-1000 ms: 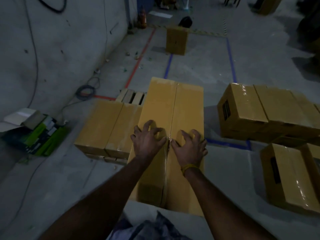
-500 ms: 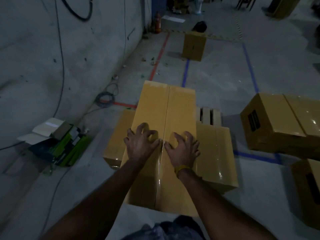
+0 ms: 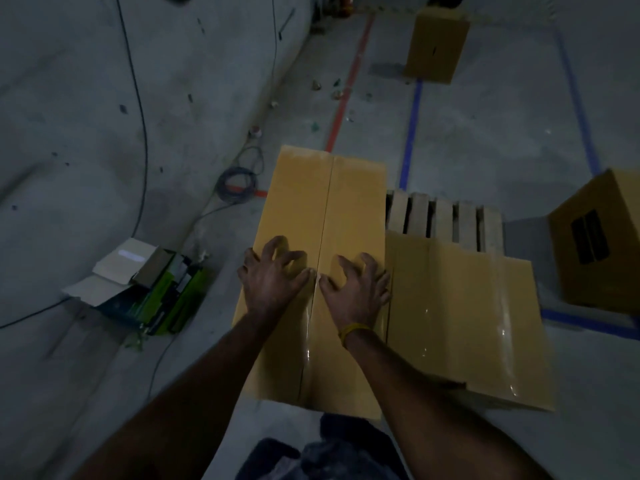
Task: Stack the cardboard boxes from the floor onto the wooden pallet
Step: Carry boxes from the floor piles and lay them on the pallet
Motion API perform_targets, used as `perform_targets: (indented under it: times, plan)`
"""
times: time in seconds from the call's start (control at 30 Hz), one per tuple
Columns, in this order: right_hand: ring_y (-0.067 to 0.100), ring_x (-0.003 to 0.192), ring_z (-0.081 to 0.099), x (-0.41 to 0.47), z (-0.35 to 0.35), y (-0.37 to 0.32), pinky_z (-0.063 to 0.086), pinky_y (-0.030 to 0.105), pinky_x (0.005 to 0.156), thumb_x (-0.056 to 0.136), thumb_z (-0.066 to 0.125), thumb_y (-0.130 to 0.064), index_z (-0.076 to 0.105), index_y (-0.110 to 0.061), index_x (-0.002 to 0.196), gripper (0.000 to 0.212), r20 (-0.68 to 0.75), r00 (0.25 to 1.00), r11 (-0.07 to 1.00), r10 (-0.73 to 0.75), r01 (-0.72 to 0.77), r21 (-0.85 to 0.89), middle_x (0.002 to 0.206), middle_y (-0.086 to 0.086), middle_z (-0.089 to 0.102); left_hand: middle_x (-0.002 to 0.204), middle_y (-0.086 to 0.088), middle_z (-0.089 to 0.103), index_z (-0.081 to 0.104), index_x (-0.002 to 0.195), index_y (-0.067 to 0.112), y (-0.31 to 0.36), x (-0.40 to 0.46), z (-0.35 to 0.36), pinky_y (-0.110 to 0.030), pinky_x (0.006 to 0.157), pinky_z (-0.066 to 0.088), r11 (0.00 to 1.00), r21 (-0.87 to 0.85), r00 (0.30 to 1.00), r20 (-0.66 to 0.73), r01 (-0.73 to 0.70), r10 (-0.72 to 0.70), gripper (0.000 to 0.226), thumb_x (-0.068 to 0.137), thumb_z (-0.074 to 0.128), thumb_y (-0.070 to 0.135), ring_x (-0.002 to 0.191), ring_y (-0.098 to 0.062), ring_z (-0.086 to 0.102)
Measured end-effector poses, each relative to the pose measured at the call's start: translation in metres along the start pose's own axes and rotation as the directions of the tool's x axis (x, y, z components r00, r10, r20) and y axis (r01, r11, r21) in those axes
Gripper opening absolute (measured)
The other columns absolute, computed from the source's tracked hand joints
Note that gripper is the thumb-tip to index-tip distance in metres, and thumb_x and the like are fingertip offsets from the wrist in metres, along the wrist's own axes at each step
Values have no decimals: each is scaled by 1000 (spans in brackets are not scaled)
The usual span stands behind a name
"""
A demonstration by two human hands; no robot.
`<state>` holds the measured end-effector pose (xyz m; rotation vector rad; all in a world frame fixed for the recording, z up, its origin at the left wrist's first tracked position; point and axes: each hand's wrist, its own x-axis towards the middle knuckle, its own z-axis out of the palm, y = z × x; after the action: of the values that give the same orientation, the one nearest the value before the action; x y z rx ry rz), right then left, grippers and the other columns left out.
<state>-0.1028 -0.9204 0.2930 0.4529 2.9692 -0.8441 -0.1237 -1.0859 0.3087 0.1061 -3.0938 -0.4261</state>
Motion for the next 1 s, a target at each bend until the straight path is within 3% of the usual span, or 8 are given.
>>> perform_targets:
  times: [0.17,0.3,0.73,0.83,0.93,1.0]
  plan:
    - [48,136,28,32,49,-28,37,59,99,81,59,-67,54,-44,132,56,7,1000,999,3,-3,-39,152,-2,26,155,7,32,59,127,41,-47,47,21,-63,100,40,1000,-21,1000,25,0,1,57,82,51,75,137,-43,32]
    - [49,141,21,57,103,-42,31,61,105,82,56,-68,50,-46,136,59,57,998,999,17,-14,-49,156,-2,23,155,10,31,60,125,43,-87,81,51,-59,99,40,999,-39,999,49,9,-7,55,82,53,75,135,-39,32]
    - [46,143,19,120,282,-41,31,66,103,79,54,-69,51,-42,137,64,59,997,992,57,-50,-113,156,1,28,155,6,35,64,124,41,-196,168,190,-59,99,37,993,-119,996,90,-12,23,54,81,51,71,138,-37,30]
    - [46,148,5,135,312,-30,24,68,109,82,57,-66,43,-44,144,67,150,987,993,61,-45,-106,162,0,15,159,7,28,59,130,43,-212,183,221,-60,101,36,992,-126,988,154,8,11,54,82,56,68,139,-37,24]
    - [45,148,-18,142,336,-21,15,68,117,86,57,-64,19,-50,153,78,358,931,988,76,-22,-152,165,-9,-14,164,10,7,40,143,49,-232,197,250,-67,106,31,996,-87,925,374,-36,66,66,82,62,66,143,-42,8]
    - [44,146,-26,142,343,-15,9,68,117,87,56,-64,4,-52,154,86,411,908,982,79,1,-191,162,-13,-27,165,14,-7,27,147,54,-242,201,260,-70,110,22,995,-75,885,456,-64,91,77,81,64,66,146,-46,-5]
